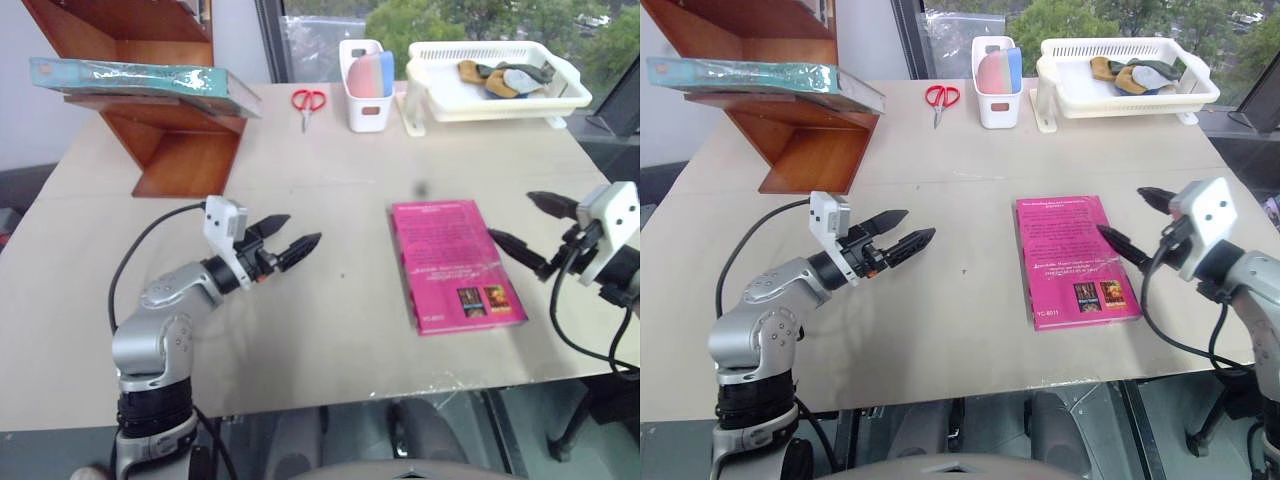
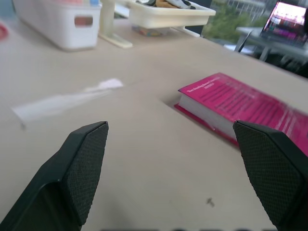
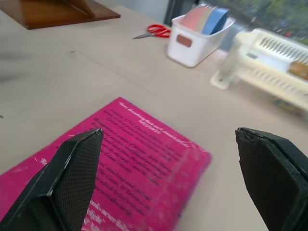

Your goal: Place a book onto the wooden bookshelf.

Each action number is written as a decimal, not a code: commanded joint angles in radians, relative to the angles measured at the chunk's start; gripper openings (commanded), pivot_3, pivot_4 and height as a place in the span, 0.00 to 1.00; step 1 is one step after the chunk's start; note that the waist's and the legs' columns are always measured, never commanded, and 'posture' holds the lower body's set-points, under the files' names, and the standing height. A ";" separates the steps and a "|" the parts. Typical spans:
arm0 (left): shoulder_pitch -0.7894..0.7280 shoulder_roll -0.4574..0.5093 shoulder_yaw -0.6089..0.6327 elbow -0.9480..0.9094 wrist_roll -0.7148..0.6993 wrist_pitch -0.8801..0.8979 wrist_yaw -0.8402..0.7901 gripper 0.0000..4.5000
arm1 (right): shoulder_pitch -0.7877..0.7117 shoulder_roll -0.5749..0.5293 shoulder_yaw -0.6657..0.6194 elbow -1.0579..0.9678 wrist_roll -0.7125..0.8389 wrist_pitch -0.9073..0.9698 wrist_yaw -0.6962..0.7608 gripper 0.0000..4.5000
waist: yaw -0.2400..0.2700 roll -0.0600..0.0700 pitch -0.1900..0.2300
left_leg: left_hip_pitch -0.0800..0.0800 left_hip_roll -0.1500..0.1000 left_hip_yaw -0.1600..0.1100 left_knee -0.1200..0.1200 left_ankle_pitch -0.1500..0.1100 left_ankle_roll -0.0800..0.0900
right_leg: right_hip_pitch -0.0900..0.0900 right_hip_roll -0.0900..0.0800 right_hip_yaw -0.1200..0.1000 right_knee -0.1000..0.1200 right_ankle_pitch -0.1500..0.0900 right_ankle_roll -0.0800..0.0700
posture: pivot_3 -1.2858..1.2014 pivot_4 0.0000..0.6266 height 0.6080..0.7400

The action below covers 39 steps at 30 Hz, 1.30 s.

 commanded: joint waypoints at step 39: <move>0.150 0.248 0.076 0.090 -0.144 -0.251 -0.109 0.99 | 0.177 -0.176 -0.144 0.124 -0.004 -0.049 0.070 1.00 | -0.004 -0.004 -0.002 | 0.004 0.000 0.001 -0.016 -0.002 0.002 | 0.004 -0.001 0.000 -0.019 0.000 -0.001 | 0.52 0.24 1.00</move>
